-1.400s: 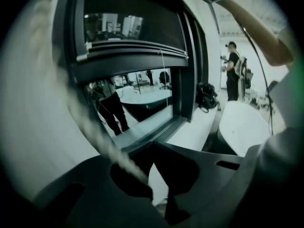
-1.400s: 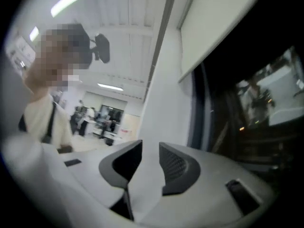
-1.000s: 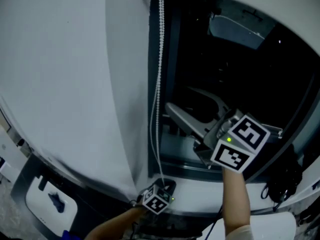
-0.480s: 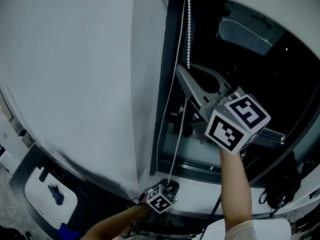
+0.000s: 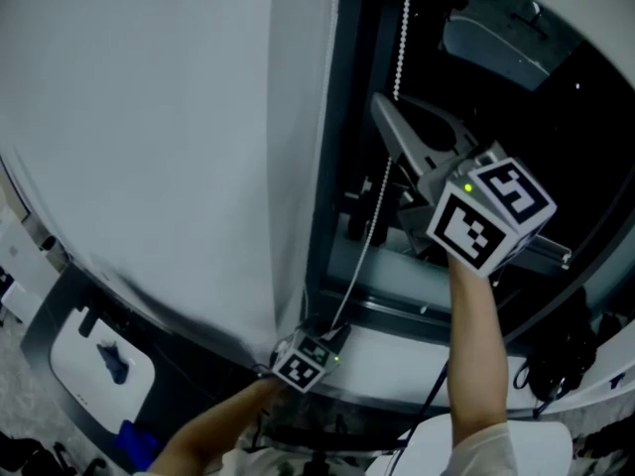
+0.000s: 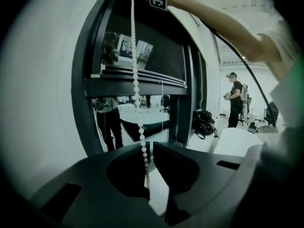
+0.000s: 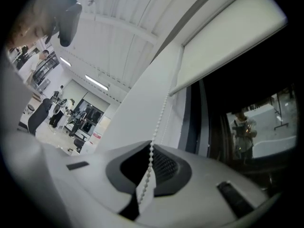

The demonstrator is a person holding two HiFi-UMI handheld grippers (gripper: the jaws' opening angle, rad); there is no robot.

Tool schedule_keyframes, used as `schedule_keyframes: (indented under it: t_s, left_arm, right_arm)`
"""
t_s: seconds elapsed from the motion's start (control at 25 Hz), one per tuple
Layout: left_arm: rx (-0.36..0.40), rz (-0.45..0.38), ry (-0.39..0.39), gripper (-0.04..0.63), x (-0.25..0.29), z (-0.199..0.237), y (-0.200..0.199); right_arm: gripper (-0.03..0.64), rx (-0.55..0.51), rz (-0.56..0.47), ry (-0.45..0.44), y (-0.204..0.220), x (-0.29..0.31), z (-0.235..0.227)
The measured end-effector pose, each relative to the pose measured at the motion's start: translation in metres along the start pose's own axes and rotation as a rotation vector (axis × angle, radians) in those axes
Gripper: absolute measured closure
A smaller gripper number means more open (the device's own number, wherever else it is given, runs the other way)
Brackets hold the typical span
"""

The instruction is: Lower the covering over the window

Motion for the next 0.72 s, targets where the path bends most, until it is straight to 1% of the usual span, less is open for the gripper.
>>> schedule_keyframes:
  t_s: [0.08,0.12,0.16,0.2,0.24,0.28,0.36,0.4,0.44,0.56,0.72]
  left_arm:
    - [-0.03,-0.047,-0.013,0.578,-0.007,0.007,-0.009]
    - [-0.048,-0.077,-0.015,0.56,-0.011,0.01,-0.016]
    - [-0.068,-0.114,-0.017,0.537,-0.016,0.015,-0.023]
    - [-0.086,-0.155,-0.02,0.512,-0.022,0.019,-0.031]
    - [-0.101,-0.198,-0.027,0.496,-0.029,0.024,-0.039]
    - [-0.114,-0.233,-0.035,0.489,-0.035,0.029,-0.046]
    - [-0.136,-0.284,-0.044,0.489,-0.049,0.036,-0.062]
    - [-0.148,-0.304,-0.045,0.489,-0.056,0.038,-0.069]
    - [-0.158,-0.323,-0.047,0.489,-0.062,0.041,-0.076]
    - [-0.162,-0.407,-0.052,0.489,-0.081,0.046,-0.106]
    - [-0.116,-0.587,-0.029,0.489,-0.119,0.038,-0.177]
  right_arm:
    - [0.611,-0.047,0.037,0.011,0.006,-0.001,-0.001]
    - [0.611,-0.1,0.095,0.006,0.019,-0.001,0.002]
    - [0.611,-0.161,0.182,-0.011,0.042,0.001,0.01]
    - [0.611,-0.205,0.273,-0.036,0.075,0.001,0.019]
    - [0.611,-0.199,0.341,-0.057,0.11,-0.001,0.028]
    - [0.611,-0.138,0.371,-0.066,0.141,-0.007,0.034]
    - [0.611,0.038,0.356,-0.049,0.178,-0.024,0.035]
    - [0.611,0.092,0.343,-0.038,0.187,-0.03,0.035]
    - [0.611,0.116,0.331,-0.033,0.191,-0.034,0.035]
    - [0.612,0.119,0.28,-0.031,0.178,-0.037,0.029]
    - [0.612,0.083,0.263,-0.029,0.163,-0.037,0.024]
Point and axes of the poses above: the fingertips, and each gripper's own axes: x forward along the fingers, z to its left, y out of its underside, the point moved 4 cm from there along -x, backward along the fingers, and after that the axes turned 5 degrees about -x, right-handed, at the moved point
